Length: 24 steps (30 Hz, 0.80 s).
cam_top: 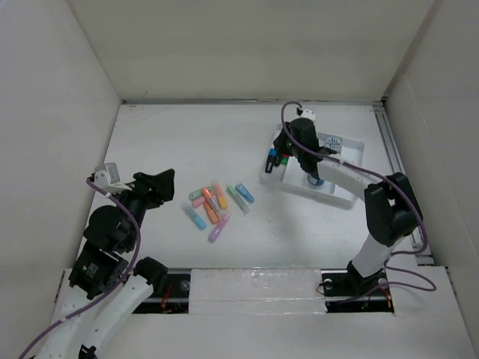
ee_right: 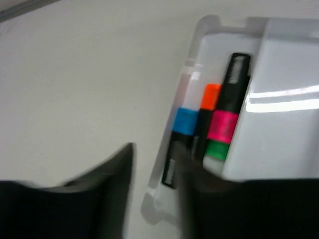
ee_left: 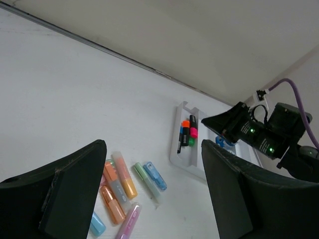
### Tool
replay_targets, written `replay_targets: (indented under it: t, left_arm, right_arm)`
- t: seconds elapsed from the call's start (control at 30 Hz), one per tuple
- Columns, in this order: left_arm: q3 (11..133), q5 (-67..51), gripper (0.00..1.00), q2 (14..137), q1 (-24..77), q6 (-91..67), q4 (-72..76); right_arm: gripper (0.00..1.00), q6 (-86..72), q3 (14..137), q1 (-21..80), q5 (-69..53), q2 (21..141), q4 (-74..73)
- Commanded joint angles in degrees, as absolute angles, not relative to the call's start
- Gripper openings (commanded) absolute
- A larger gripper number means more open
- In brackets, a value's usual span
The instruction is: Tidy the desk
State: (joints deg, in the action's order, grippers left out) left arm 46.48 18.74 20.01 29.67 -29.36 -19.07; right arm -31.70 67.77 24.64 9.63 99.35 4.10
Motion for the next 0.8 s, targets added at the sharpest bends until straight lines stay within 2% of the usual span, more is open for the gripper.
replay_targets:
  t: [0.0,0.07,0.27,0.3,0.33,0.37,0.4,0.5,0.77]
  left_arm:
    - [46.06,18.28,0.73,19.69,29.79,-28.56,-16.61]
    - [46.14,18.37,0.73,19.86,29.79,-28.56,-16.61]
    - [45.97,17.40,0.71,20.30,29.79,-28.30,-16.26]
    - [45.97,17.40,0.70,20.30,29.79,-28.30,-16.17]
    - [46.05,17.40,0.69,20.48,29.79,-28.21,-16.17]
    - [45.97,17.40,0.68,20.48,29.79,-28.30,-16.26]
    - [45.97,17.23,0.68,20.48,29.79,-28.30,-16.17]
    - [45.97,17.31,0.67,20.65,29.79,-28.30,-16.17]
    - [45.97,17.23,0.68,20.83,29.79,-28.21,-16.08]
  right_arm:
    - [0.24,-30.94,64.70,31.01,7.57,95.89,9.14]
    - [0.01,-29.98,62.58,36.45,6.42,95.10,10.45]
    - [0.00,-26.46,61.35,52.79,13.96,97.11,10.03]
    - [0.13,-26.28,62.30,54.30,14.41,98.77,9.58]
    - [0.21,-26.28,62.84,55.62,15.02,99.48,8.97]
    - [0.44,-26.02,63.89,58.85,16.16,101.15,8.36]
    - [0.44,-26.02,64.42,58.89,16.17,102.03,8.35]
    - [0.54,-26.10,66.44,60.90,17.31,104.76,7.47]
    - [0.50,-24.52,76.72,61.44,18.54,114.16,3.44]
